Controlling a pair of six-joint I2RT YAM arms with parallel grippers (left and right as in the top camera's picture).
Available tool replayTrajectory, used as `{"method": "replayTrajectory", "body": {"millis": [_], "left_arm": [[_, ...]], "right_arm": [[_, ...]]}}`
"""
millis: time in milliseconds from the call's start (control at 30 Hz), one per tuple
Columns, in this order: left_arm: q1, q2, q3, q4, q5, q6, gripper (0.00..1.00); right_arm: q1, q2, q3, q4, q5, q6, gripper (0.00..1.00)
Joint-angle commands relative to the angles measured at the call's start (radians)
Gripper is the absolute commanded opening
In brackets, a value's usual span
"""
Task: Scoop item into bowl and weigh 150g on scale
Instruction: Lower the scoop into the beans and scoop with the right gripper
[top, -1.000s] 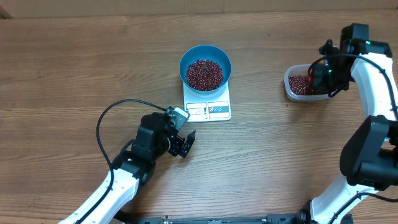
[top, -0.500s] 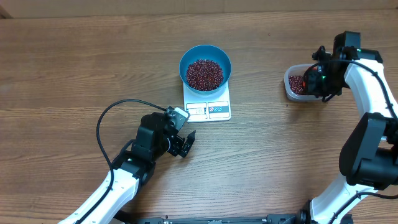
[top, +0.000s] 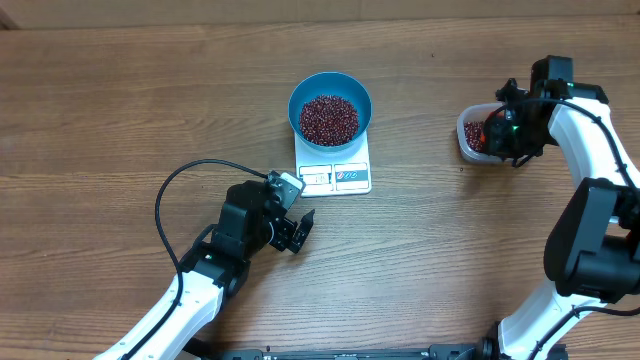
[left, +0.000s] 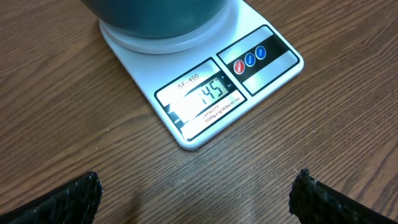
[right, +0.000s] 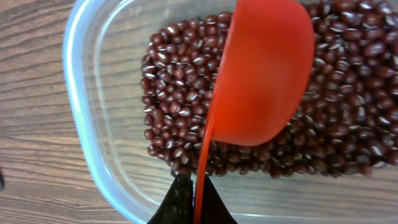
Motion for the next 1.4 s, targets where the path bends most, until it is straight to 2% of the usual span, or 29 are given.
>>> {"method": "replayTrajectory", "body": {"millis": [0,333,800,1100,1367], "left_arm": [[0.0,0.007,-0.001,0.003,0.003,-0.015,0.99],[0.0,0.007,-0.001,0.003,0.003,-0.015,1.0],[0.0,0.007,-0.001,0.003,0.003,-0.015,1.0],[0.0,0.007,-0.001,0.003,0.003,-0.015,0.99],[0.0,0.007,-0.001,0.003,0.003,-0.015,1.0]], "right_arm": [[0.028,0.021,-0.011,-0.008,-0.034,-0.009,0.04],[0.032,0.082,-0.011,-0.024,-0.047,-0.009,0.04],[0.03,0.08,0.029,-0.052,-0.212,-0.035,0.04],[0.03,0.08,0.126,-0.137,-0.221,-0.036,0.04],[0.03,0.08,0.137,-0.176,-0.222,-0.085,0.04]]}}
